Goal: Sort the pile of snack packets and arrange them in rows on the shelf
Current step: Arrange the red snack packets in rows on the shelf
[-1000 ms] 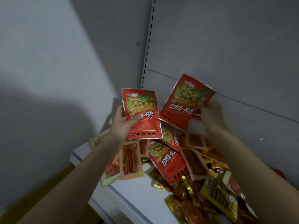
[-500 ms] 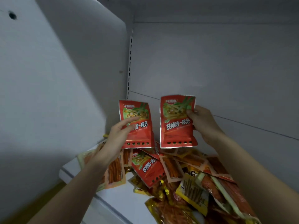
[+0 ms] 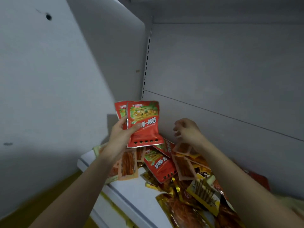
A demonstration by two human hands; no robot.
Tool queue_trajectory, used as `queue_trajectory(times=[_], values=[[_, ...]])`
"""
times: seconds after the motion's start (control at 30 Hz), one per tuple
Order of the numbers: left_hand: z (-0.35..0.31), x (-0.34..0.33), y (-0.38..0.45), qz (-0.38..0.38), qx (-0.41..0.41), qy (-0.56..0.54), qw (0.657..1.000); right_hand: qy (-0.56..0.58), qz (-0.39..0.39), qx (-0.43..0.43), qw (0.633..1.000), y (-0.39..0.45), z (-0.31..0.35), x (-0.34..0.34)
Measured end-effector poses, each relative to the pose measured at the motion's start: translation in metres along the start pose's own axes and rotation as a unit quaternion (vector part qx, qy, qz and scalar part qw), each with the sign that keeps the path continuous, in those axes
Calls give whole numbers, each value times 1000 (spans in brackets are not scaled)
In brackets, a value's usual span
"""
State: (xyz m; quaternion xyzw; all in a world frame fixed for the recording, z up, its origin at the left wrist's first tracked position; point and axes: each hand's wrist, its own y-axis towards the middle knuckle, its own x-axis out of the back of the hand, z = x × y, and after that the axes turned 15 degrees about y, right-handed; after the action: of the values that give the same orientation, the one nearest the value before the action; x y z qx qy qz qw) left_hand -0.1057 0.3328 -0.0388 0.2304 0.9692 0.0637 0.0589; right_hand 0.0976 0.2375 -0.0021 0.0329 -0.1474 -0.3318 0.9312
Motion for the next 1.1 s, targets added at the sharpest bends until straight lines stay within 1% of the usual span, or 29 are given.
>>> queue_trajectory(times=[0.07, 0.13, 0.2, 0.23, 0.33, 0.43, 0.53, 0.57, 0.6, 0.67, 0.7, 0.77, 0.8, 0.87, 0.93, 1.0, 1.07, 1.1], values=[[6, 19, 4, -30, 6, -1, 1000, -96, 52, 7, 994, 3, -17, -5], [13, 34, 8, -50, 8, -1, 999, -200, 112, 13, 973, 3, -31, -14], [18, 44, 11, -59, 6, 5, 998, -246, 158, 9, 956, 1, -39, -25], [21, 48, 12, -59, 3, 12, 998, -256, 166, 4, 952, 1, -43, -29], [25, 54, 16, -46, 12, 30, 998, -305, 151, 12, 940, 4, -54, -37], [29, 56, 20, -32, 23, 75, 996, -355, 128, 32, 925, 4, -65, -44], [33, 58, 27, -14, 26, 94, 995, -383, 64, 80, 918, 6, -70, -48], [35, 58, 30, -11, 24, 103, 994, -360, 27, 96, 927, 8, -68, -49], [36, 58, 33, -10, 22, 110, 994, -310, -18, 114, 944, 9, -63, -48], [35, 56, 40, -5, 9, 111, 994, -171, -121, 135, 968, 11, -45, -44], [35, 52, 44, 0, -2, 113, 994, -104, -165, 138, 971, 11, -32, -42], [33, 42, 51, 10, -28, 130, 991, -16, -205, 130, 970, 8, -11, -37], [31, 35, 52, 18, -45, 136, 990, 2, -207, 130, 970, 6, -4, -36], [31, 19, 52, 51, -70, 134, 987, -12, -205, 135, 969, 1, 4, -38], [36, 1, 50, 97, -97, 154, 978, -27, -176, 134, 975, -6, 7, -44], [40, -17, 44, 132, -112, 174, 969, -34, -95, 121, 988, -15, 10, -52], [40, -34, 39, 152, -112, 147, 971, -27, -7, 75, 997, -24, 11, -51], [40, -41, 37, 157, -112, 133, 972, -11, 18, 55, 998, -29, 12, -46]])
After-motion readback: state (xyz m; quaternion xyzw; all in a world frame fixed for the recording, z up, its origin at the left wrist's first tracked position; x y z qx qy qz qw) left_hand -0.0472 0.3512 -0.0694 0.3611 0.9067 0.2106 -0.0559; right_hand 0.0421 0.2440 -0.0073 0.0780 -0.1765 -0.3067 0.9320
